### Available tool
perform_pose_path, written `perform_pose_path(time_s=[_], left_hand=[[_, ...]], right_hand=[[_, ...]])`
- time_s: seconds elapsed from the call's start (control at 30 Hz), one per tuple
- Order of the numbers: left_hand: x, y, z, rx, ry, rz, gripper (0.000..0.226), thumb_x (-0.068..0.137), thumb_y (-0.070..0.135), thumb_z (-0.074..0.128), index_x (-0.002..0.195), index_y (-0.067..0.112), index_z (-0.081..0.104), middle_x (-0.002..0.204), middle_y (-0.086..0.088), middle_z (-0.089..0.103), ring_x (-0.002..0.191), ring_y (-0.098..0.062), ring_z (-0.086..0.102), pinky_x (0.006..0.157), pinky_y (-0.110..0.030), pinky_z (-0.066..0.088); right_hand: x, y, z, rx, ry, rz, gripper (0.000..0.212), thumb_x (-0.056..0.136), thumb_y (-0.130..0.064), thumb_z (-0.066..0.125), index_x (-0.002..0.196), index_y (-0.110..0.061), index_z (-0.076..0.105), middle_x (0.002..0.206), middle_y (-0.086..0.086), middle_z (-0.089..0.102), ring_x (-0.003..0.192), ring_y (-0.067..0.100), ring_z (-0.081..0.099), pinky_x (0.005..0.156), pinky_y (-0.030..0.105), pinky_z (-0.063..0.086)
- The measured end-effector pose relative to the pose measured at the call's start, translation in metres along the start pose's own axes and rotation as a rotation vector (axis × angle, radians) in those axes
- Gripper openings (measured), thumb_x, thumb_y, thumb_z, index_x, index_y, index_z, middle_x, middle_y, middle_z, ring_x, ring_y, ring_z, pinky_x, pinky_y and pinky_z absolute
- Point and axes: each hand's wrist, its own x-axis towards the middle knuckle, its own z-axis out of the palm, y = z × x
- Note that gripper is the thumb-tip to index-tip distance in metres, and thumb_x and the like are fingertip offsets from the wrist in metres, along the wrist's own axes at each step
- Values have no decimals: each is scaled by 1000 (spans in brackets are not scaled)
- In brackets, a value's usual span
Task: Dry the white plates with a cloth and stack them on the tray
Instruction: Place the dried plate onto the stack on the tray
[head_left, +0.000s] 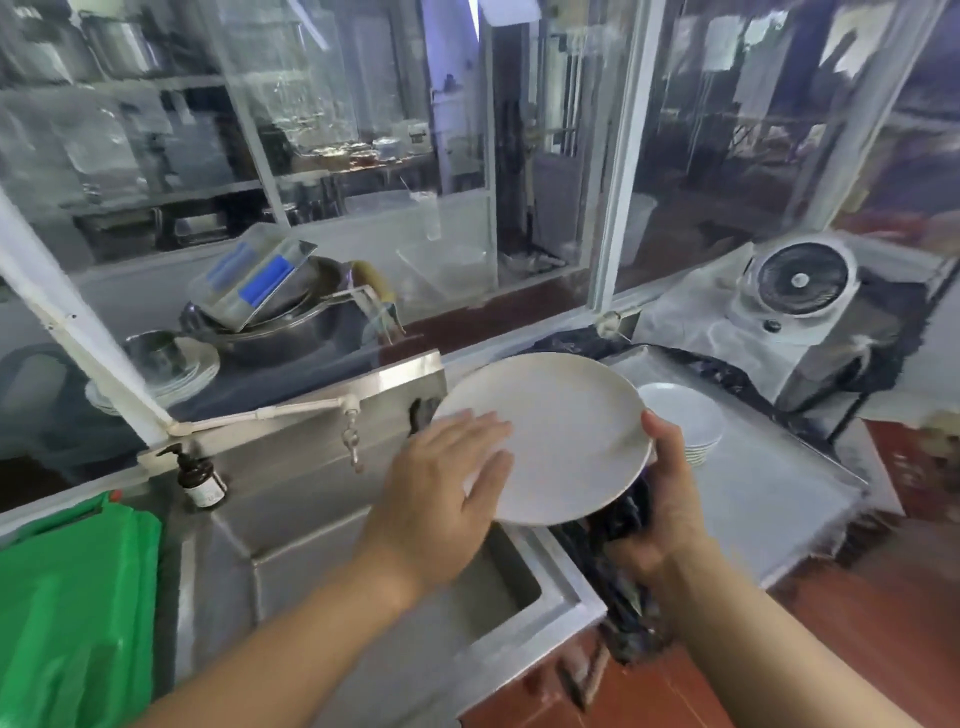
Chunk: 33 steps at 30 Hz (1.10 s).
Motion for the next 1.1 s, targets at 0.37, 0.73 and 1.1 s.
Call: perform_pose_path(time_s=[0.37, 0.73, 1.1], left_hand=[[68, 77, 123, -1047, -237, -943, 30, 107, 32, 53, 110, 22, 82, 117, -8, 78, 104, -27, 76, 76, -41, 65], [132, 68, 217, -1134, -280, -986, 25, 103, 17, 57, 104, 12, 81, 104, -11, 81, 83, -22, 79, 60, -32, 62], [220, 37, 285, -1135, -415, -933, 28, 104, 20, 54, 102, 20, 82, 108, -8, 80, 88, -22, 78, 71, -38, 64]], right_hand=[[-57, -92, -130, 77, 187, -80, 80, 59, -57, 88, 123, -11, 79, 135, 20, 70, 115, 39, 72, 105, 55, 55], [-27, -143, -211, -142, 666, -158, 30, 87, -13, 78, 113, 2, 75, 107, 27, 77, 83, 39, 74, 80, 52, 63], [40, -202, -244, -460, 844, -204, 26, 75, -2, 78, 95, 5, 64, 77, 25, 64, 63, 34, 58, 62, 48, 45]])
